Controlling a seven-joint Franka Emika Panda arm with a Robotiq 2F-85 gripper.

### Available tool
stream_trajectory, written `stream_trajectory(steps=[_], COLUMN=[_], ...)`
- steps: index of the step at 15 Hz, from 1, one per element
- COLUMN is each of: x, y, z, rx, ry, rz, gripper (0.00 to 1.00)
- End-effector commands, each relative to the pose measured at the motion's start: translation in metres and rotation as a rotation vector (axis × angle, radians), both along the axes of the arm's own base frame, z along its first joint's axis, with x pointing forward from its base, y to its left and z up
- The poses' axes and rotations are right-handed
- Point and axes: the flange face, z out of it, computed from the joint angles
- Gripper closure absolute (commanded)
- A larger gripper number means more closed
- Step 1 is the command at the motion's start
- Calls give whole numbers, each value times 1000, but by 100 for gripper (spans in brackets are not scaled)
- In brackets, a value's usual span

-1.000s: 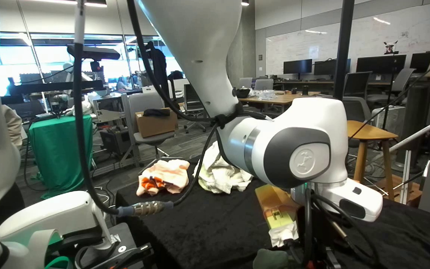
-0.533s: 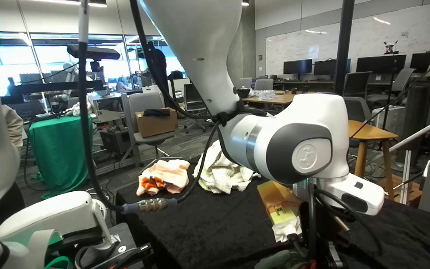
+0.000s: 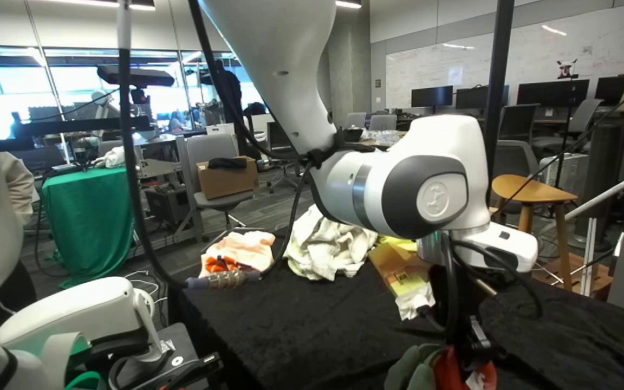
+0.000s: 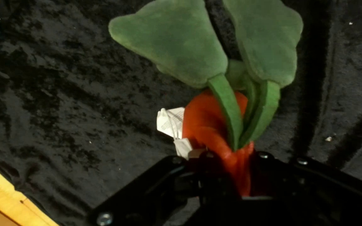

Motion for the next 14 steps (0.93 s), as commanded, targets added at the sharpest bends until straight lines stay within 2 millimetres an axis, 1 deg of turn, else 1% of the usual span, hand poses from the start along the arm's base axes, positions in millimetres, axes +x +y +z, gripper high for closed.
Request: stream_trajectory(steps=[1, 3, 6, 9, 10, 14], x=[8, 16, 22, 24, 25, 24], y=[32, 61, 114, 174, 195, 269], z=[41, 61, 89, 109, 114, 134], rx=[-49, -91, -124, -137, -140, -127], ry=[-44, -73, -115, -145, -152, -169], rz=[103, 180, 299, 418, 456, 575], gripper=[93, 93, 93, 94, 94, 94])
